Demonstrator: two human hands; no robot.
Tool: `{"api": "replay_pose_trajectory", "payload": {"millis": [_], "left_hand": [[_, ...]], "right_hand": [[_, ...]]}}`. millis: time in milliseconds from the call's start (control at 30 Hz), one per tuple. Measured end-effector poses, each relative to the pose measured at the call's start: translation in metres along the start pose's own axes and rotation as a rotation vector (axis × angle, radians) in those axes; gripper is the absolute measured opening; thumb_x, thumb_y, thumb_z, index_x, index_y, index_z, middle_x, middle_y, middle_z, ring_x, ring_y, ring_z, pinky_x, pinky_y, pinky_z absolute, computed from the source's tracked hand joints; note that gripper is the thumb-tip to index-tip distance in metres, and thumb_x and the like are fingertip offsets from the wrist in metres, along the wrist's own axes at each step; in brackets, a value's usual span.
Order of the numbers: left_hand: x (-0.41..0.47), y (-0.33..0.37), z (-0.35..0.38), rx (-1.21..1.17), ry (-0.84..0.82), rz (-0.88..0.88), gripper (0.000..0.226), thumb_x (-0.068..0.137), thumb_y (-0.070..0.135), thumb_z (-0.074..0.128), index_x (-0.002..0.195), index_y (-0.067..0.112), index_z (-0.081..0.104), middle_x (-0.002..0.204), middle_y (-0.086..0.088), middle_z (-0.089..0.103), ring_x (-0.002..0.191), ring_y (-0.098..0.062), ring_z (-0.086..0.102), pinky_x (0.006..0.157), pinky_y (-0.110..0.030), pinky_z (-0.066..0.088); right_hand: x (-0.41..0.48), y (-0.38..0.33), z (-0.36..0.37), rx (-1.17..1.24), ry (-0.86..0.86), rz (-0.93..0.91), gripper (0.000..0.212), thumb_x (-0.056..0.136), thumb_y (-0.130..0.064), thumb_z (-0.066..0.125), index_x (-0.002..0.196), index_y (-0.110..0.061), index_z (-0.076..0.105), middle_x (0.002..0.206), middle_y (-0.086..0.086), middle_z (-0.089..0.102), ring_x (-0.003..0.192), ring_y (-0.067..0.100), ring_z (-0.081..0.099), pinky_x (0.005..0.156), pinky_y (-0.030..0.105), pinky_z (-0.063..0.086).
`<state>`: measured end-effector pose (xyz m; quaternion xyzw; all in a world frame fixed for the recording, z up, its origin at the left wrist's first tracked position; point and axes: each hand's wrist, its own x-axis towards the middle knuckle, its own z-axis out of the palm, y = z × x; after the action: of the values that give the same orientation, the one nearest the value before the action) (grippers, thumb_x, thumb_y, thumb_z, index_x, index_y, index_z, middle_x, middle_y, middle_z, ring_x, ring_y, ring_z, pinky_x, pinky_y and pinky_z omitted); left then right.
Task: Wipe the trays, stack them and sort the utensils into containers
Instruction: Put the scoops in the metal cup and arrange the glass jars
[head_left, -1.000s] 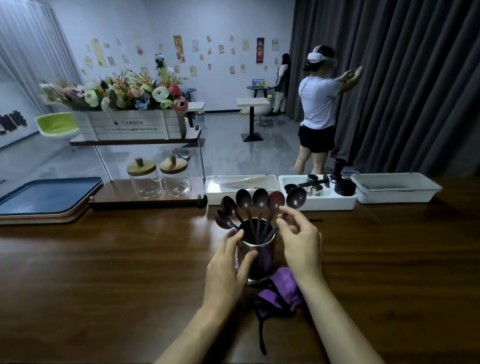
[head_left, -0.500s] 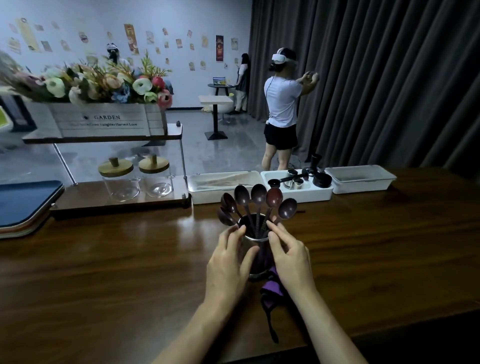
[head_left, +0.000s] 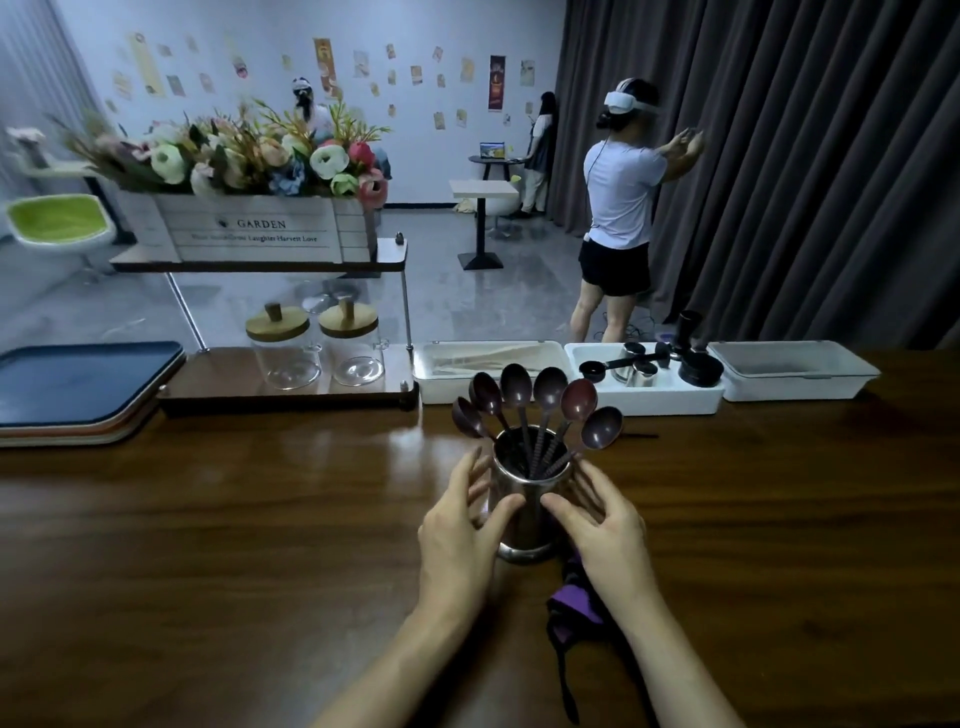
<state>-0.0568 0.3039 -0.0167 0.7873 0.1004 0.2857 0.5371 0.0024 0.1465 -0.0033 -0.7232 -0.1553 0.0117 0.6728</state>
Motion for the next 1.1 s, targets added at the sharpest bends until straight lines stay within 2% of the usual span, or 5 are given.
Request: {"api": "replay_pose_trajectory", "payload": {"millis": [200,567,700,833,1100], "left_hand": [[0.007,0.003,-0.002,-0.012,0.064,-0.075,0.067,0.085,0.022,0.083,0.142,0.040,0.054,0.119,0.022,0.070,0.110,0.014,0.062,0.090,-0.007,0.047],[0.023,-0.018,-0.087,-0.091,0.344,-0.152,0.058,0.087,0.013,0.080,0.140,0.025,0.061,0.120,0.013,0.074,0.115,-0.003,0.067,0.103,-0.034,0.053],[0.042,-0.027,-0.144,-0.048,0.411,-0.147,0.061,0.087,0.014,0.079,0.144,0.022,0.058,0.121,0.017,0.072,0.116,-0.001,0.066,0.102,-0.026,0.052],[0.073,-0.043,-0.211,-0.013,0.439,-0.129,0.060,0.089,0.015,0.078,0.145,0.022,0.057,0.122,0.022,0.070,0.117,0.000,0.065,0.100,-0.021,0.051],[0.151,-0.084,-0.315,-0.014,0.379,-0.101,0.052,0.093,0.013,0.073,0.142,0.019,0.058,0.132,0.009,0.068,0.120,-0.003,0.063,0.103,-0.022,0.050]], "right_hand": [[0.030,-0.003,0.000,-0.061,-0.208,0.004,0.047,0.083,-0.014,0.079,0.125,-0.032,0.065,0.107,-0.028,0.072,0.106,-0.009,0.065,0.093,0.016,0.052],[0.058,-0.007,0.111,0.019,-0.398,-0.070,0.065,0.081,-0.003,0.080,0.140,-0.016,0.057,0.123,-0.014,0.068,0.115,-0.003,0.063,0.098,0.015,0.048],[0.075,-0.016,0.179,0.004,-0.470,-0.069,0.073,0.076,-0.032,0.086,0.142,-0.030,0.056,0.128,-0.013,0.067,0.117,-0.001,0.062,0.105,0.030,0.050],[0.087,-0.037,0.254,0.016,-0.466,-0.114,0.068,0.079,-0.025,0.085,0.141,-0.031,0.056,0.116,-0.021,0.068,0.105,-0.014,0.062,0.096,0.011,0.047],[0.119,-0.059,0.378,0.020,-0.446,-0.138,0.058,0.075,-0.050,0.076,0.125,-0.065,0.051,0.111,-0.036,0.066,0.110,-0.008,0.061,0.102,0.033,0.051]]}}
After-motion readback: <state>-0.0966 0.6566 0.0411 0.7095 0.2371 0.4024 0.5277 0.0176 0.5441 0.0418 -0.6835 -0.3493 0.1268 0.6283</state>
